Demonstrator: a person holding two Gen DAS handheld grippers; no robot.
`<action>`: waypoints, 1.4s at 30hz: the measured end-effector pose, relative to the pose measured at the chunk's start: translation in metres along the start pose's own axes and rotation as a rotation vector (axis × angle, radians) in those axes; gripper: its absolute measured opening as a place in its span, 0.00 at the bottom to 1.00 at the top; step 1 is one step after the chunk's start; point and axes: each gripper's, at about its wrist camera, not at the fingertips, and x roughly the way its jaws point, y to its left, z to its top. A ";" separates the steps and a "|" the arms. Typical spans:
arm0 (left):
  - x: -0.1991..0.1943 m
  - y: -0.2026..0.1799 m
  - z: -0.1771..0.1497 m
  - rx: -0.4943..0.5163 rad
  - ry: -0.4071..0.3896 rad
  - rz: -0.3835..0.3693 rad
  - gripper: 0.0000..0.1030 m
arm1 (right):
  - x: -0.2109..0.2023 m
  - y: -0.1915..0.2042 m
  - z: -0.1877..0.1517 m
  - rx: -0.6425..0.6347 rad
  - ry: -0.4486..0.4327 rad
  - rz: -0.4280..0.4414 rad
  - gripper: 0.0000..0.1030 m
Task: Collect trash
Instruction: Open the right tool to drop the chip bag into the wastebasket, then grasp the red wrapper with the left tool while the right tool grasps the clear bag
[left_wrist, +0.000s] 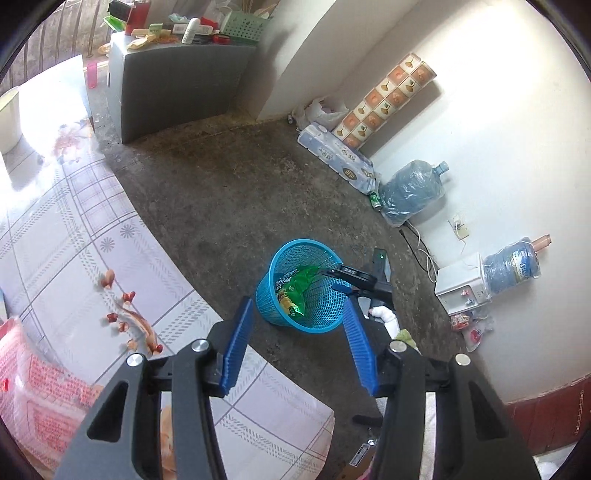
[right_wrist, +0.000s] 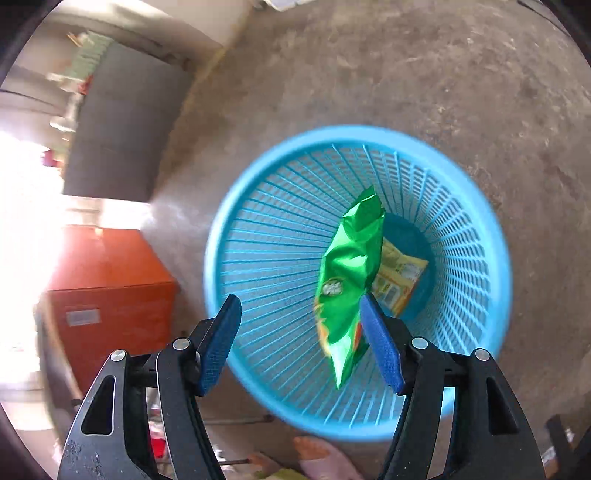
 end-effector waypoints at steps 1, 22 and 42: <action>-0.010 0.000 -0.005 0.000 -0.014 -0.003 0.47 | -0.020 0.003 -0.008 -0.017 -0.018 0.027 0.62; -0.269 0.126 -0.234 -0.270 -0.537 0.260 0.60 | -0.224 0.219 -0.287 -0.680 -0.847 0.052 0.93; -0.222 0.179 -0.314 -0.327 -0.443 0.598 0.63 | -0.166 0.321 -0.439 -1.027 -0.398 0.295 0.92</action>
